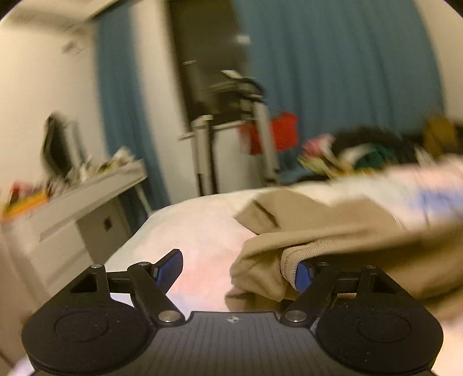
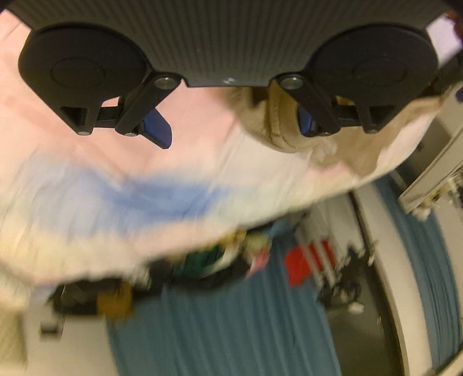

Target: Fold clothes

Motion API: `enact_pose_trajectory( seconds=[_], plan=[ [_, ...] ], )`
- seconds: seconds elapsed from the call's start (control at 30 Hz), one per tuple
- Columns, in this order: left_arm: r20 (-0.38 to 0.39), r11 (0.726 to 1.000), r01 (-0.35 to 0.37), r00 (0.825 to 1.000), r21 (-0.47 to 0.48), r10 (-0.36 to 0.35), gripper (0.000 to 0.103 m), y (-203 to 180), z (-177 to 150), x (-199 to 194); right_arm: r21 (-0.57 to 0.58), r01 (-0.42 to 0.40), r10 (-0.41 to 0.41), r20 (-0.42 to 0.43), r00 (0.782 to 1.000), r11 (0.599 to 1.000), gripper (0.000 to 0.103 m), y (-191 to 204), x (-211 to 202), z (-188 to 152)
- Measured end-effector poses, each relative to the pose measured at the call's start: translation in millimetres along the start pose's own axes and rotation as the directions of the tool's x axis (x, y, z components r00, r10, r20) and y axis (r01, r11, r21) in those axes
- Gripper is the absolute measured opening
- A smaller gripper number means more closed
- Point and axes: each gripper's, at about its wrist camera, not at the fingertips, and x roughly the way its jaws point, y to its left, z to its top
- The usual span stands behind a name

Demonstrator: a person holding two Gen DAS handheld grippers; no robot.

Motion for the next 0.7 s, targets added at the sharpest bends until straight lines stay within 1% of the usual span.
enact_pose_trajectory(
  seconds=[0.07,0.1,0.13,0.2,0.23,0.3,0.37,0.43,0.47,0.53,0.57,0.63,0.67,0.7],
  plan=[
    [0.010,0.996,-0.018,1.000,-0.090,0.019,0.079,15.9,6.7,-2.6,-0.086,0.003,-0.013,-0.123,0.992,0.996,0.086,10.3,13.5,-10.8],
    [0.019,0.992,-0.021,1.000,-0.125,0.023,0.081,24.5,10.4,-4.6,-0.132,0.020,-0.042,-0.166,0.985,0.991,0.087,14.7,18.0,-17.7],
    [0.029,0.988,-0.013,0.999,-0.151,0.018,0.085,31.0,13.5,-9.0,-0.159,0.041,-0.072,-0.194,0.978,0.986,0.087,16.4,20.6,-24.2],
    [0.051,0.980,0.013,0.999,-0.197,-0.003,0.086,41.8,19.2,-19.8,-0.104,0.067,-0.089,-0.214,0.973,0.992,0.087,10.1,18.1,-30.8],
    [0.072,0.979,0.020,0.997,-0.202,-0.005,0.086,44.3,21.5,-27.8,-0.063,0.072,-0.084,-0.220,0.972,0.995,0.087,6.8,14.3,-31.4],
    [0.124,0.980,0.025,0.992,-0.197,-0.001,0.086,46.6,25.5,-45.9,-0.025,0.096,-0.099,-0.189,0.977,0.995,0.087,6.6,-0.4,-31.8],
    [0.166,0.974,0.038,0.986,-0.223,0.000,0.086,51.0,41.7,-62.2,-0.004,0.123,-0.122,-0.108,0.987,0.992,0.087,8.8,-17.7,-25.5],
    [0.206,0.965,0.053,0.979,-0.255,0.001,0.086,55.8,60.3,-78.0,0.053,0.123,-0.122,-0.015,0.992,0.991,0.087,10.3,-40.0,-2.4],
    [0.226,0.961,0.061,0.974,-0.271,0.002,0.086,58.1,69.6,-86.0,0.063,0.110,-0.112,0.028,0.993,0.992,0.087,12.2,-50.0,11.9],
    [0.265,0.951,0.077,0.964,-0.301,0.005,0.086,62.9,88.1,-101.8,0.033,0.078,-0.082,0.141,0.987,0.996,0.087,26.1,-76.1,52.6],
    [0.286,0.946,0.084,0.958,-0.313,0.009,0.086,67.3,104.7,-108.4,0.016,0.062,-0.064,0.198,0.978,0.998,0.087,33.5,-89.5,73.4],
    [0.330,0.939,0.091,0.944,-0.331,0.025,0.086,77.7,145.2,-122.4,-0.033,0.029,-0.018,0.311,0.950,0.999,0.087,55.8,-123.0,121.8],
    [0.360,0.937,0.097,0.932,-0.337,0.033,0.086,83.8,167.3,-132.4,-0.064,0.027,-0.004,0.349,0.937,0.998,0.087,65.5,-136.2,141.4],
    [0.392,0.933,0.108,0.919,-0.343,0.038,0.086,90.4,190.0,-142.8,-0.106,0.047,0.000,0.400,0.916,0.993,0.087,79.3,-154.0,160.6]
  ],
)
